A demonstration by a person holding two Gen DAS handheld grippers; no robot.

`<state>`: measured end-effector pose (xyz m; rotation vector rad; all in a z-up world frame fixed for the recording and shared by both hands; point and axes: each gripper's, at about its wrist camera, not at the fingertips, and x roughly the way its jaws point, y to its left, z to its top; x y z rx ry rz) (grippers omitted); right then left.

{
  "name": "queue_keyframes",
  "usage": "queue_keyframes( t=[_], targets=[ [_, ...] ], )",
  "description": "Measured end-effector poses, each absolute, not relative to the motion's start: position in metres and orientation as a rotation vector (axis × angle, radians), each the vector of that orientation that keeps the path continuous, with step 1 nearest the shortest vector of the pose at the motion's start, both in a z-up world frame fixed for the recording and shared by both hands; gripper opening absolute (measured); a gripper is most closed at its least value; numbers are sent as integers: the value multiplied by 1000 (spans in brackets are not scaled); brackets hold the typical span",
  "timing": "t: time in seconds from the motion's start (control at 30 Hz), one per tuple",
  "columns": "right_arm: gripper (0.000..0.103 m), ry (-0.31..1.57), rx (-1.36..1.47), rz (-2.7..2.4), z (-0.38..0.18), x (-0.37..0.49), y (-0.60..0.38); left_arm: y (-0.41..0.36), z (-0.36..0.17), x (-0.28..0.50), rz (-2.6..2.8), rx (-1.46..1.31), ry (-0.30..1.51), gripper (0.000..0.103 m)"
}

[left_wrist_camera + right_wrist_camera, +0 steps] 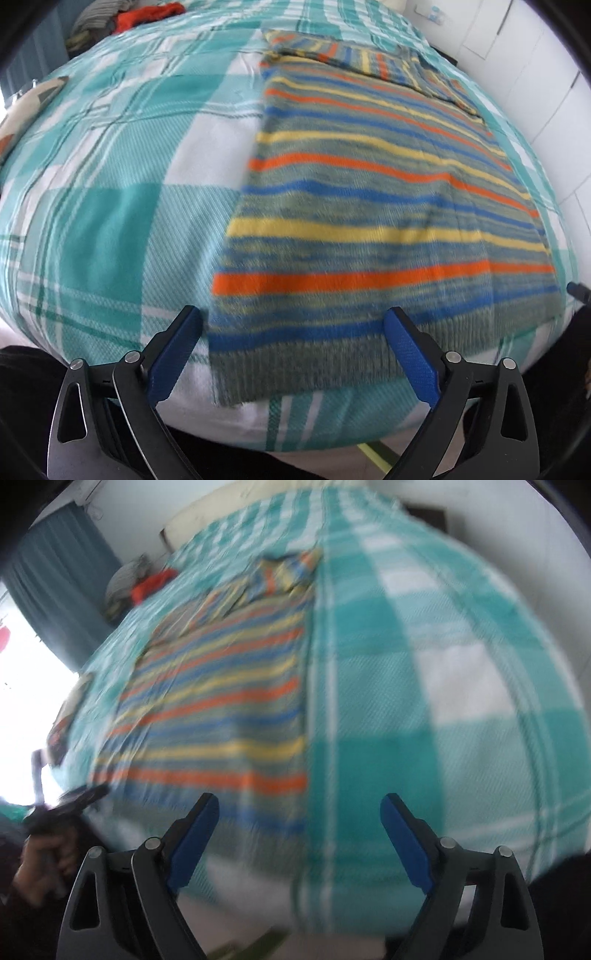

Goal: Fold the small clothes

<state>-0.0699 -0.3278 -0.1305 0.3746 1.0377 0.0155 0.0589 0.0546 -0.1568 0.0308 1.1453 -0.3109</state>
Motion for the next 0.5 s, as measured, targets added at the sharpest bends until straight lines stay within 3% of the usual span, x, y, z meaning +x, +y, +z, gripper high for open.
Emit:
queue_keyframes(
  t=[0.13,0.5],
  targets=[
    [87,1072,349,6,-138,-79,-318,55,-157,56,-306,33,1142,98],
    [87,883,377,-151,-122,-89,-329,72,-153,52,-260,-64,1130,98]
  ],
)
